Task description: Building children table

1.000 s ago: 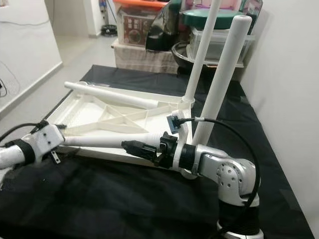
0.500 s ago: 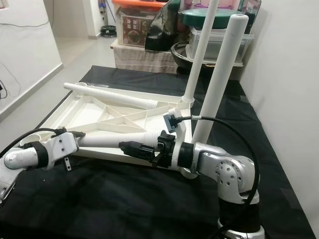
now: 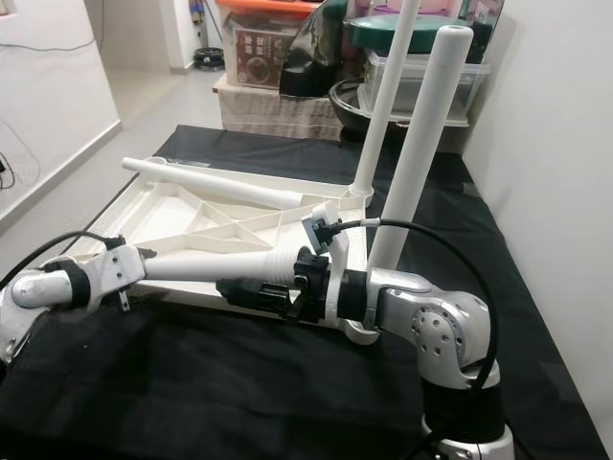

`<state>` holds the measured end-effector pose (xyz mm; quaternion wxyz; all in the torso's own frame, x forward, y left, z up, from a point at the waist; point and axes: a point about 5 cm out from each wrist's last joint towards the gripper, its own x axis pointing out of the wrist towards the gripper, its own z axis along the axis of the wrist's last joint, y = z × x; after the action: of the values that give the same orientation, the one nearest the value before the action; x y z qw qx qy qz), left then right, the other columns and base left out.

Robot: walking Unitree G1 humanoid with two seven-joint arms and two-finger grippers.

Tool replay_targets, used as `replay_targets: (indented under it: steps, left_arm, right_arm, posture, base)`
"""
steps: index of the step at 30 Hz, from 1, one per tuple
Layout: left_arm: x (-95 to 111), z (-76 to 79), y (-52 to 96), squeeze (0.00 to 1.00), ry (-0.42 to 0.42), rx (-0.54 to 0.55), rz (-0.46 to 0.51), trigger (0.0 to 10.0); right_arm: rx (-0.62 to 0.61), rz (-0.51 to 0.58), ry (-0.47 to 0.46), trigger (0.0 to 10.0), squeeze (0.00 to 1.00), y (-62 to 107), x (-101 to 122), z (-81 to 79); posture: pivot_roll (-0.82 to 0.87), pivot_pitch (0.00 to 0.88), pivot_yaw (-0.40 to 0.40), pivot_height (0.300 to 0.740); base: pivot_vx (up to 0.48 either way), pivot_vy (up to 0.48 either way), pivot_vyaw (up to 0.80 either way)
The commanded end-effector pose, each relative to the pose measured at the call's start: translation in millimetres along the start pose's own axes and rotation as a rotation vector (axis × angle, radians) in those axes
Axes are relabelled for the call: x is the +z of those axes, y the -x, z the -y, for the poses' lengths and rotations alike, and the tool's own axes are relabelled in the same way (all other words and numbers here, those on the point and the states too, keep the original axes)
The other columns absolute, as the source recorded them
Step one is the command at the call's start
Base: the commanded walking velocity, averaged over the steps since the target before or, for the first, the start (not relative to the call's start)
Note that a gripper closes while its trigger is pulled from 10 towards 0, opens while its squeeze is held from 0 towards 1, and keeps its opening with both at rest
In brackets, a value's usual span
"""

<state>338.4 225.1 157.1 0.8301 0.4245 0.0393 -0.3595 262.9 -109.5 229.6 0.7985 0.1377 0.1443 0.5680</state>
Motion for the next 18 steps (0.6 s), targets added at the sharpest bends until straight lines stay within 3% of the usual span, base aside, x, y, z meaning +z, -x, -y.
replay_targets:
  steps: [1, 8, 15, 16, 18]
  left_arm:
    - [-8, 9.9, -3.9, 0.0, 0.011, -0.04, -0.025, 0.0]
    - [-7, 12.7, -3.7, 0.0, 0.011, -0.04, 0.028, 0.0]
    - [6, 4.4, -0.4, 0.0, -0.036, 0.024, 0.101, 0.0]
    - [13, -0.6, 0.9, 0.0, -0.057, 0.066, 0.128, 0.0]
    - [17, -3.8, 1.9, 0.0, -0.07, 0.095, 0.146, 0.0]
  right_arm:
    - [0.121, 0.053, 0.069, 10.0, 0.0, -4.7, 13, -15.6]
    - [0.12, 0.058, 0.074, 10.0, 0.0, -4.0, 15, -15.2]
    - [0.086, 0.073, 0.075, 10.0, 0.0, -3.3, 19, -9.0]
    - [0.064, 0.086, 0.068, 10.0, 1.0, -1.3, 21, -4.4]
    - [0.05, 0.094, 0.063, 10.0, 1.0, 0.2, 23, -1.3]
  posture:
    - [-0.06, 0.0, -0.025, 0.74]
    - [-0.06, 0.0, -0.034, 0.74]
    - [-0.05, 0.0, -0.039, 0.74]
    - [-0.05, 0.0, -0.042, 0.74]
    - [-0.05, 0.0, -0.042, 0.74]
  base:
    - [0.0, 0.0, 0.0]
    - [0.0, 0.0, 0.0]
    - [0.0, 0.0, 0.0]
    - [0.0, 0.0, 0.0]
    - [0.0, 0.0, 0.0]
